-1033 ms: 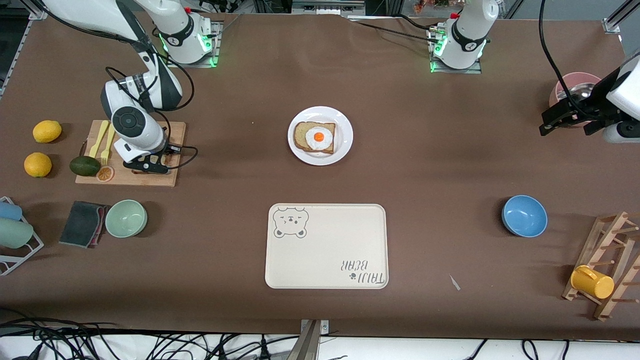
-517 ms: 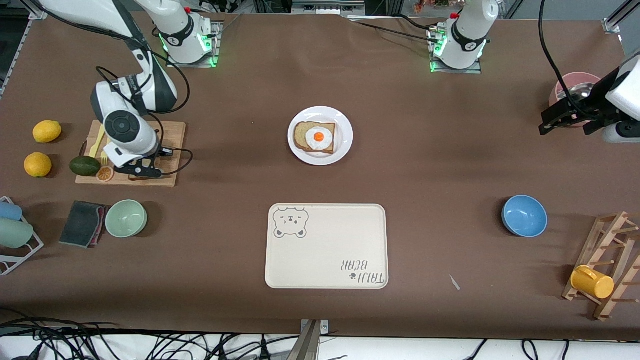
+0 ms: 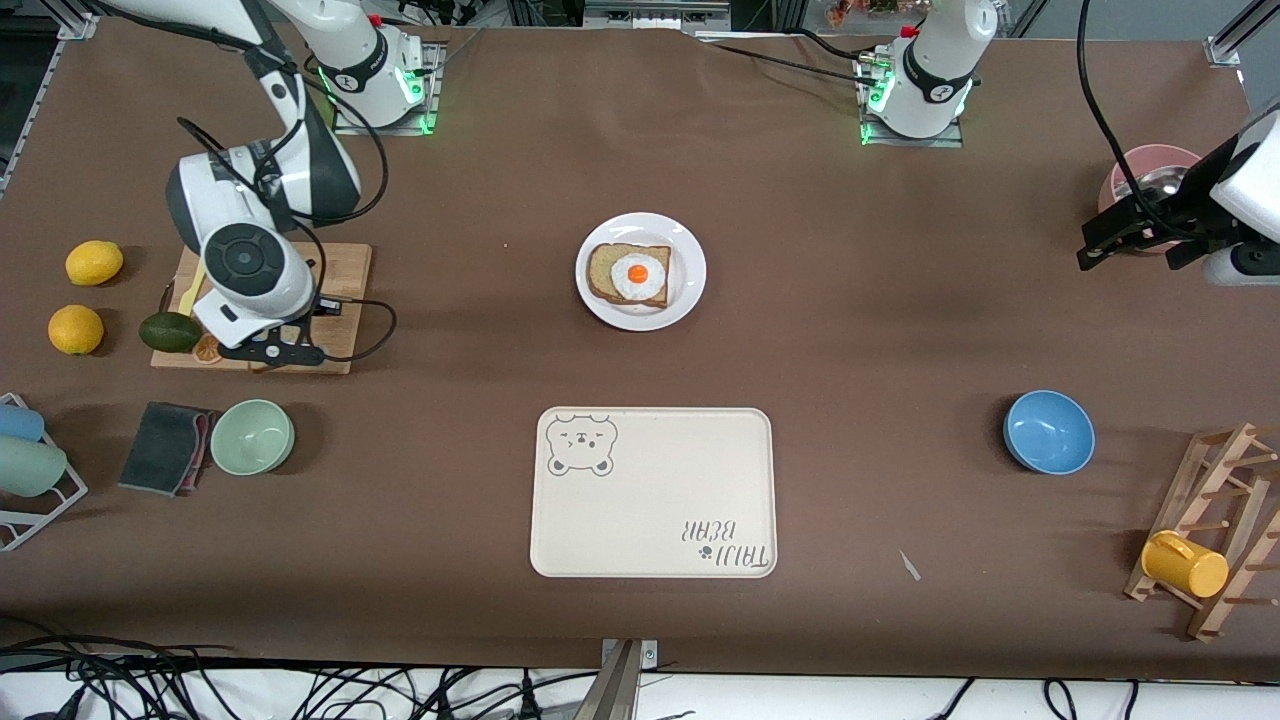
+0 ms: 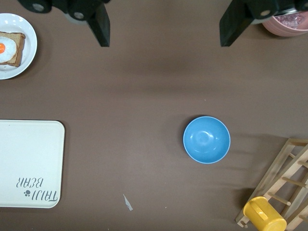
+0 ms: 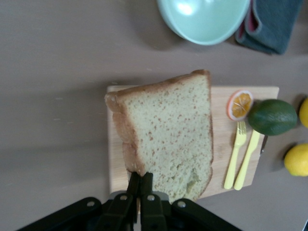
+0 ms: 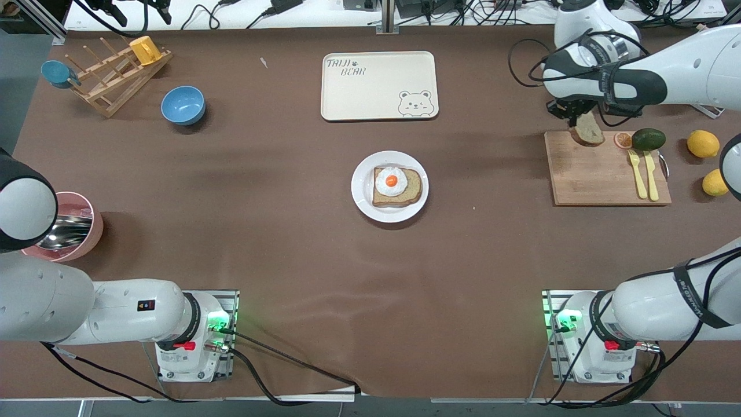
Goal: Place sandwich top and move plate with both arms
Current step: 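Grasp the bread slice edge with the right gripper, then carry the bread slice with the right gripper over the egg toast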
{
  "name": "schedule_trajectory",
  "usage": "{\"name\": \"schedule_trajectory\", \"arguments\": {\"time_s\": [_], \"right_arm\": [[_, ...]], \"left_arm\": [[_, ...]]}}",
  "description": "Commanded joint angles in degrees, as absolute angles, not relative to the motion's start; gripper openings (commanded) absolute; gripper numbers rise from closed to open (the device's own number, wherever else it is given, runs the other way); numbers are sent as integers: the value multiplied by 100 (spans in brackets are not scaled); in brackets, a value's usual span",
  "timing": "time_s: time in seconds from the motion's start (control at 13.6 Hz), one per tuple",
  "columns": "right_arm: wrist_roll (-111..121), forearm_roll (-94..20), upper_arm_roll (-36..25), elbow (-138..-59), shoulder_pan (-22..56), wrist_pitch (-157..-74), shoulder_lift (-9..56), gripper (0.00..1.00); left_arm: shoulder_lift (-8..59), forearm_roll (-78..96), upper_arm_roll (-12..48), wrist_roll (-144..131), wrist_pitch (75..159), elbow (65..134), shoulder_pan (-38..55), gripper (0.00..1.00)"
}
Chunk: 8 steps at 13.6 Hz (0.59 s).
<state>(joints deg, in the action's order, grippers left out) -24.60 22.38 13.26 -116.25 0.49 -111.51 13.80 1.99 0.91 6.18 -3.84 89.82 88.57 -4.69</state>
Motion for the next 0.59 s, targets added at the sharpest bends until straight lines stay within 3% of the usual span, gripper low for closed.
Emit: {"name": "schedule_trajectory", "arguments": {"time_s": [0.0,0.3,0.52], "right_arm": [[-2409,1569,1800,-11330,35,-10873,1345,0],[-2731,844,2714,-10917,53,-10942,1388,0],[-3539,844,2909,-10653,578,-10934,1450,0]], "left_arm": [[211,220,624,-316,8895,8780,-501,100],[211,220,624,-316,8895,8780,-501,100],[211,220,624,-316,8886,8789,-510,100]]}}
